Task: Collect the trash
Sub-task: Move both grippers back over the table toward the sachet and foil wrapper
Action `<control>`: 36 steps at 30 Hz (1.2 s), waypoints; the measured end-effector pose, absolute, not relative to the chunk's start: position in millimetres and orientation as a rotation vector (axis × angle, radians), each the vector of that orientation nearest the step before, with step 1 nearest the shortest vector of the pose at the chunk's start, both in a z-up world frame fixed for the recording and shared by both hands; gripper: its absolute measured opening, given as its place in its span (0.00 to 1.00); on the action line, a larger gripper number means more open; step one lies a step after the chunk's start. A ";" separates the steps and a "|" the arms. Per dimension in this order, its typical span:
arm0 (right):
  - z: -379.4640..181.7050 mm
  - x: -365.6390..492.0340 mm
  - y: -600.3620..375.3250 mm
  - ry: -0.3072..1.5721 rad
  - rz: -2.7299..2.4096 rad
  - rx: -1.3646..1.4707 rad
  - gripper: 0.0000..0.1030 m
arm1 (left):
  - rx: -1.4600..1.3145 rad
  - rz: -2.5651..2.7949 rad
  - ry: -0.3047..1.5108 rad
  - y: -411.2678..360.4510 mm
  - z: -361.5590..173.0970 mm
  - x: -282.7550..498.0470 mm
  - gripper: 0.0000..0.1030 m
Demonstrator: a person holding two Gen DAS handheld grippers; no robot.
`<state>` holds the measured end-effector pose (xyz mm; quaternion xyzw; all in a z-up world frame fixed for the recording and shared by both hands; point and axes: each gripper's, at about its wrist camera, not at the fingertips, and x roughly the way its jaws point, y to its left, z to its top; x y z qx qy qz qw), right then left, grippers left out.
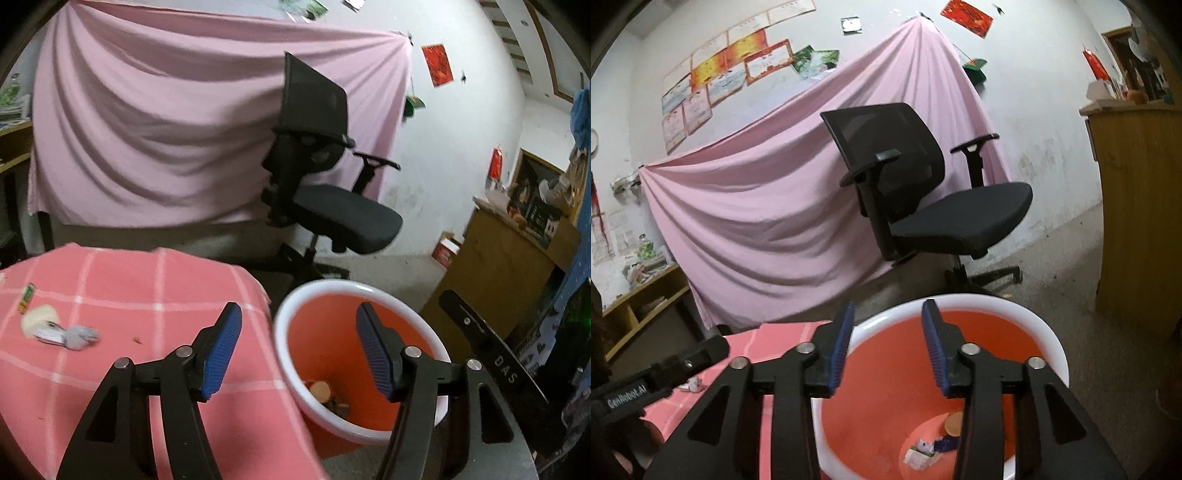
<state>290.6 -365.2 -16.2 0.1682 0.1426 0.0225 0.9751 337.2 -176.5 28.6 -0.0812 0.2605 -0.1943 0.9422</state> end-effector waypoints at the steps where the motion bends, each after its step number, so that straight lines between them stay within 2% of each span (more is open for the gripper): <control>1: -13.9 290.6 -361.7 0.282 0.048 0.336 0.43 | -0.175 -0.389 0.519 -170.3 31.5 334.9 0.62; 5: -1.9 288.4 -344.4 0.244 0.064 0.313 0.50 | -0.208 -0.342 0.458 -142.1 44.8 326.3 0.71; 8: 8.6 286.0 -330.4 0.202 0.078 0.305 0.51 | -0.222 -0.302 0.411 -120.7 53.9 319.0 0.72; 10: 13.6 284.7 -321.8 0.177 0.086 0.310 0.59 | -0.221 -0.270 0.383 -107.8 59.8 314.1 0.72; 12: 17.9 283.5 -312.5 0.153 0.096 0.317 0.76 | -0.220 -0.237 0.353 -94.2 63.6 307.1 0.77; 14: 22.4 282.8 -302.8 0.128 0.115 0.323 0.79 | -0.222 -0.199 0.328 -82.0 65.3 300.3 0.88; 16: 26.1 282.1 -293.4 0.111 0.128 0.318 0.83 | -0.235 -0.160 0.287 -67.0 67.1 292.2 0.90; 18: 29.7 280.8 -283.3 0.086 0.143 0.315 0.93 | -0.244 -0.128 0.264 -52.6 67.5 286.1 0.97; 20: 32.8 279.0 -274.5 0.057 0.158 0.316 1.00 | -0.253 -0.079 0.235 -36.2 66.7 278.6 0.98; 36: 38.8 281.1 -182.9 0.004 0.273 0.182 1.00 | -0.175 0.206 0.114 65.9 32.4 227.5 0.98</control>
